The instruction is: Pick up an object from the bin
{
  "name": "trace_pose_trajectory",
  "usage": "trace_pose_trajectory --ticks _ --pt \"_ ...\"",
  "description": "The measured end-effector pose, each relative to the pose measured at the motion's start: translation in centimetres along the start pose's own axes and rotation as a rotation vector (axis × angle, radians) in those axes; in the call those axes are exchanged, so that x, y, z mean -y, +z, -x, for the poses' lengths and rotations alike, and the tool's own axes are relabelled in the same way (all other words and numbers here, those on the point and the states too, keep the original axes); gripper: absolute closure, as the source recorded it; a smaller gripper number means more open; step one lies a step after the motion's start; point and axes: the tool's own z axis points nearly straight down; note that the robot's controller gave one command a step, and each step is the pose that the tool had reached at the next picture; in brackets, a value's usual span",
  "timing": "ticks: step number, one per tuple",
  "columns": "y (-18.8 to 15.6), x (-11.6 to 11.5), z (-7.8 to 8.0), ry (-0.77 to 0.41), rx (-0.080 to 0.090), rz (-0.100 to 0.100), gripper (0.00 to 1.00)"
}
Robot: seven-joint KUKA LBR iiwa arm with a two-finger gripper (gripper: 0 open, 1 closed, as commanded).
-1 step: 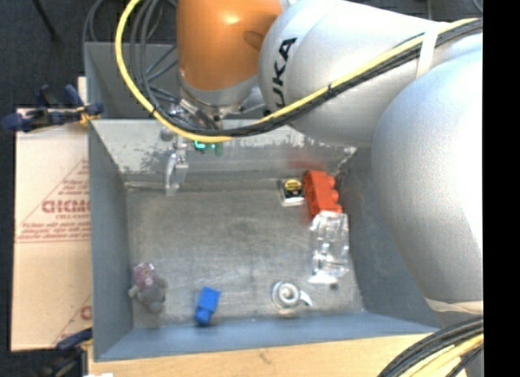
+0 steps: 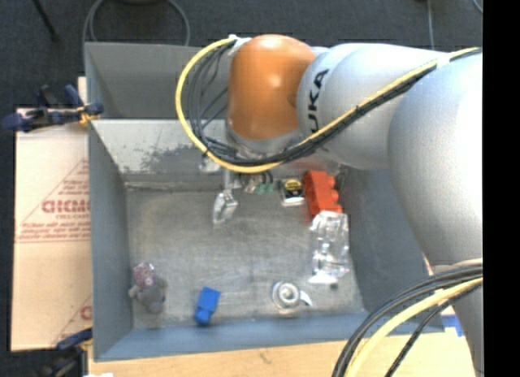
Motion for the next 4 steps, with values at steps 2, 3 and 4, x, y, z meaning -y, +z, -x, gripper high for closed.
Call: trace_pose_trajectory --ticks 2,3,4 --pt "-3.6 8.6 -1.0 -0.043 0.018 0.001 0.00" --pt "-10.2 6.2 -4.1 -0.441 0.013 0.000 0.00" --pt "2.0 15.9 -10.0 -0.397 -0.002 0.003 0.00"
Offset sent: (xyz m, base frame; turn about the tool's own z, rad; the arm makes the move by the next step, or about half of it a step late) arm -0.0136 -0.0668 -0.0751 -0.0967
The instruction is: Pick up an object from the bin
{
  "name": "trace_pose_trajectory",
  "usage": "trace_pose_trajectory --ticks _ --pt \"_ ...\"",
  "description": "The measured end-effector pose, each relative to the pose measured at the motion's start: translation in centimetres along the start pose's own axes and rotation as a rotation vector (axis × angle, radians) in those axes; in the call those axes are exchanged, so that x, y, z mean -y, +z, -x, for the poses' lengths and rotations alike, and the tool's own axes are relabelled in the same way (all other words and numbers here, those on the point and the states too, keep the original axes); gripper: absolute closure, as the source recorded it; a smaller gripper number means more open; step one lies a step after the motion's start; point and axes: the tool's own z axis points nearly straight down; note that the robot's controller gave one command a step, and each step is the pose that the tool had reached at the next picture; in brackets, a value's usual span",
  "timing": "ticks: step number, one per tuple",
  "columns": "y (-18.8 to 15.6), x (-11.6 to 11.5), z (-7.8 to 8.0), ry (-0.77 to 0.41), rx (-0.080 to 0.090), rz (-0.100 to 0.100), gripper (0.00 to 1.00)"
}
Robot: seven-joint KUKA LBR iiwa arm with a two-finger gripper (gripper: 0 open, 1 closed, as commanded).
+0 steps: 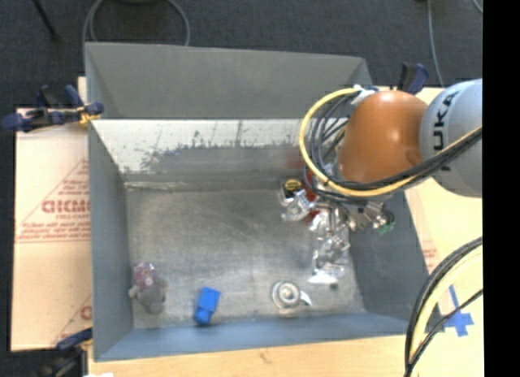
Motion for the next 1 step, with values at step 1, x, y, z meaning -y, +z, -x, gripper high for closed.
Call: trace_pose_trajectory --ticks 1 --pt "-7.78 1.74 -4.50 0.073 0.011 -0.009 0.00"
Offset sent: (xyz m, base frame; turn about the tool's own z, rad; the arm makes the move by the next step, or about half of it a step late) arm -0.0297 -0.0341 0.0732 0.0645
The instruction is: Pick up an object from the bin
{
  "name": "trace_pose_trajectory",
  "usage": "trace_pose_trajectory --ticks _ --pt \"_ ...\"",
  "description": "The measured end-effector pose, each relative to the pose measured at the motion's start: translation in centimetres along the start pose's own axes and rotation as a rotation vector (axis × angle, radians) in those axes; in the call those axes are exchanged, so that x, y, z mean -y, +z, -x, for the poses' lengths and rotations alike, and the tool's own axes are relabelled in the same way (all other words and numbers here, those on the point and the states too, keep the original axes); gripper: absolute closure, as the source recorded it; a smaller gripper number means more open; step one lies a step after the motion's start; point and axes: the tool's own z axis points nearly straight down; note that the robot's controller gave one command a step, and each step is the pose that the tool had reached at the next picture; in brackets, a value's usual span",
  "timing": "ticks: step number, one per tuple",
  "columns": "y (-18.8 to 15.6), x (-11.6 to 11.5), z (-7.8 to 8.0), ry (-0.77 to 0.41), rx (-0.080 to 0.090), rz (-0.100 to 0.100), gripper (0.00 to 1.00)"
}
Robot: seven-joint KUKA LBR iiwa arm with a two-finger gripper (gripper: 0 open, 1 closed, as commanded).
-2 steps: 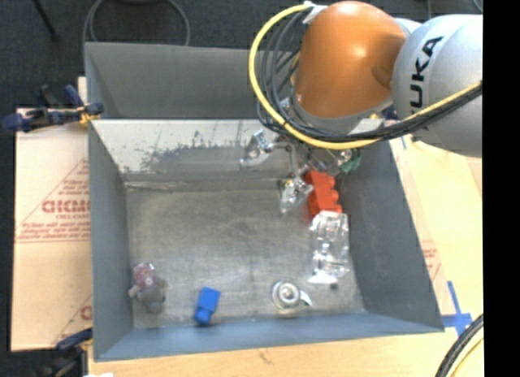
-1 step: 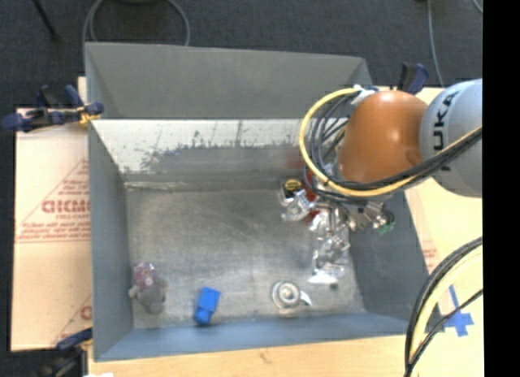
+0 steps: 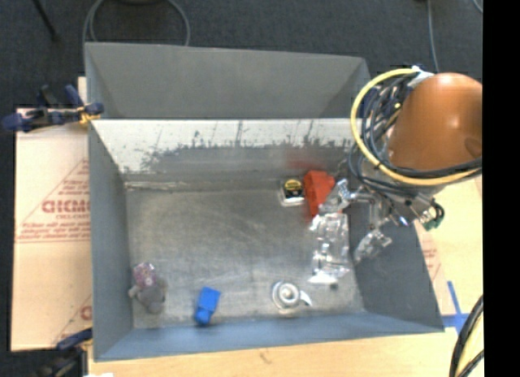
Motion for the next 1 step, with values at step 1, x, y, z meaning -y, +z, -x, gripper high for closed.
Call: trace_pose_trajectory --ticks 1 --pt "4.01 7.60 -2.29 -0.151 -0.003 0.005 0.00"
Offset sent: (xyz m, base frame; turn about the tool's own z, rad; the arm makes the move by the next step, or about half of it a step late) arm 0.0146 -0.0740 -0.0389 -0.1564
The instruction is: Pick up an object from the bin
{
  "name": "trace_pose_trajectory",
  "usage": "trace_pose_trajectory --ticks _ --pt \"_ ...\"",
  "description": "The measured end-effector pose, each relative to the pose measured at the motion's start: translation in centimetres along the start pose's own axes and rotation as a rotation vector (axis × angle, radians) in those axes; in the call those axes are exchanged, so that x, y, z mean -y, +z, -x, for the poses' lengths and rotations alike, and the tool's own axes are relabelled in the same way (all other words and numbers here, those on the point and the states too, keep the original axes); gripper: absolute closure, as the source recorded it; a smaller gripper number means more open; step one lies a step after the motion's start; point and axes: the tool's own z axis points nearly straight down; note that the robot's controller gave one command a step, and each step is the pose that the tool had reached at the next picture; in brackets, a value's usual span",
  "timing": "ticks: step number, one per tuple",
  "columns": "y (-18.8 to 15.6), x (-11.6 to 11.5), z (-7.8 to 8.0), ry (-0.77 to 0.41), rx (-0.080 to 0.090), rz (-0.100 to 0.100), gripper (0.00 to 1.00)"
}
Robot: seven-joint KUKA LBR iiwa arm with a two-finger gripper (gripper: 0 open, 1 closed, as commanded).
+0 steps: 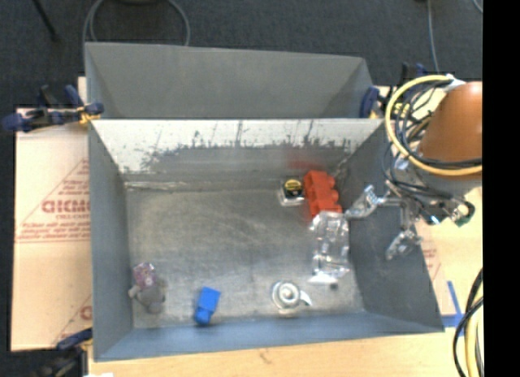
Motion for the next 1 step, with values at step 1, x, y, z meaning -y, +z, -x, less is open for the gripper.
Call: trace_pose_trajectory --ticks 1 --pt "5.06 -2.89 -0.92 -0.127 0.003 -0.002 0.00"
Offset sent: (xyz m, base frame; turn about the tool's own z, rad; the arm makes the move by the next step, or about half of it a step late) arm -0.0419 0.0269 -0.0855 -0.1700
